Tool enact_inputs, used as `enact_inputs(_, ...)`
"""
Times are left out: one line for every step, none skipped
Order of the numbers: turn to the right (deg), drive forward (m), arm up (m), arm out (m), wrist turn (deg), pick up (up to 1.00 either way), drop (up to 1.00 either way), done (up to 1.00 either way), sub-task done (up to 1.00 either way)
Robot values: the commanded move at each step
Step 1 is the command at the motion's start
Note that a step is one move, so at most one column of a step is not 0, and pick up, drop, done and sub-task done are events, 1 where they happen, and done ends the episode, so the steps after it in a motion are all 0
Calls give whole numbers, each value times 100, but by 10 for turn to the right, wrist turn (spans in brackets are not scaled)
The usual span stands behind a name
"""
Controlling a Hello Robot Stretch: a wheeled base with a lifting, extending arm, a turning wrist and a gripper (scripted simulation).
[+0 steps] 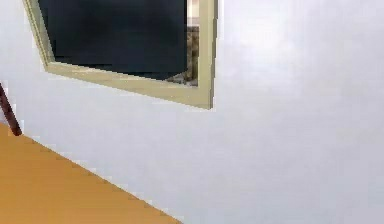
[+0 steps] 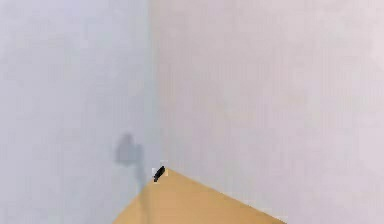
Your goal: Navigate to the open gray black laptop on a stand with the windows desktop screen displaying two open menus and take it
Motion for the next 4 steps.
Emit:
enact_inputs(0, 20, 0, 0, 0, 0, 0, 0, 0)
enact_inputs(-450, 0, 0, 0, 0, 0, 0, 0, 0)
enact_inputs(-120, 0, 0, 0, 0, 0, 0, 0, 0)
enact_inputs(0, 100, 0, 0, 0, 0, 0, 0, 0)
